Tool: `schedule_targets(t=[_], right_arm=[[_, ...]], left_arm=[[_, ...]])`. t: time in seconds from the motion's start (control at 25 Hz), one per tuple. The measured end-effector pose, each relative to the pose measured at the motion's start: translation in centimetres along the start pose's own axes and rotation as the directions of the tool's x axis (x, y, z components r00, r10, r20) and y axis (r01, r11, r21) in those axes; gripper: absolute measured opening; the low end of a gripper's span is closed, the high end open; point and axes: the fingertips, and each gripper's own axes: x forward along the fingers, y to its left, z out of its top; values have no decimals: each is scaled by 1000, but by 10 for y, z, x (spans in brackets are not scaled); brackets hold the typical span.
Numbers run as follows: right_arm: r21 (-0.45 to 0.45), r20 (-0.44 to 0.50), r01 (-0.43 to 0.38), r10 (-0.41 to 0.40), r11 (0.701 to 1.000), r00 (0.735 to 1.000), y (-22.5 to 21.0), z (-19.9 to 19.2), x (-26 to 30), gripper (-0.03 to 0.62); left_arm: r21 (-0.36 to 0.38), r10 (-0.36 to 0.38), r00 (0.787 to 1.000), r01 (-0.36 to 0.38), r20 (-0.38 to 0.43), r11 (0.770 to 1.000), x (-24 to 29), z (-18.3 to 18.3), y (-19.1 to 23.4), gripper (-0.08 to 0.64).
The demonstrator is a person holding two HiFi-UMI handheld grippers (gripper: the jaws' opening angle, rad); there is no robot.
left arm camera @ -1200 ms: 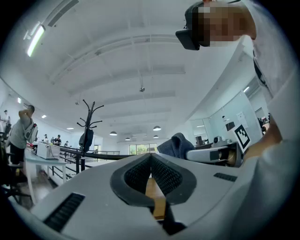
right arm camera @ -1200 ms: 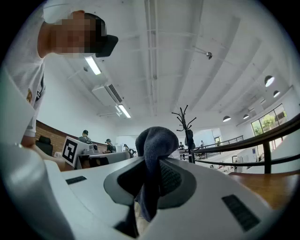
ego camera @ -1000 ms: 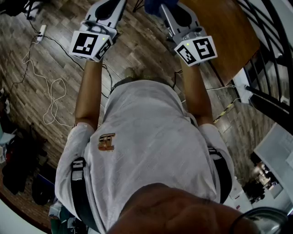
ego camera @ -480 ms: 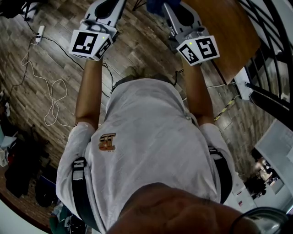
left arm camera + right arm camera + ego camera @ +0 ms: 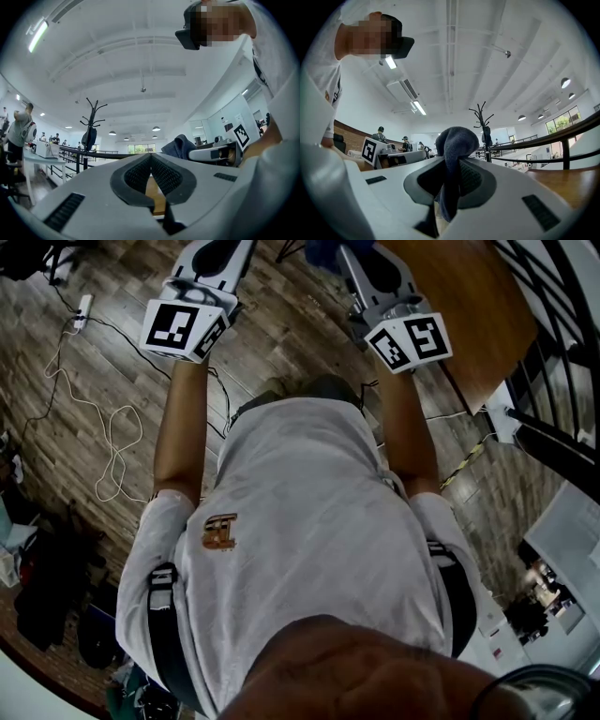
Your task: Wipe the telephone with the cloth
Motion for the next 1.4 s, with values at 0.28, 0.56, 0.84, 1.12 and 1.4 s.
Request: schedule_targets(t=[0.28,0.56,0.84,1.12,1.4], right_arm=[[3,1,3,-3,1000,1000,6,-5,22,72],[7,-7,-1,1,1000,1000,-8,-11,41,71],[5,-8,-17,17,1000,1000,-36,-19,74,71],[0,-23,-24,24,1000,999,-82,-28,123,71],[9,-29,-14,14,1000,999,-147,-31,163,72]], left_arm=[[16,-10,1000,10,1,1000,-7,-3,24,18],[19,-3,1000,3,-8,1000,6,-8,44,18],[35,5,1000,-5,-16,999,31,-19,76,18],[39,18,999,-17,-27,999,79,-33,124,18],[35,10,998,-8,-55,999,146,-52,164,18]])
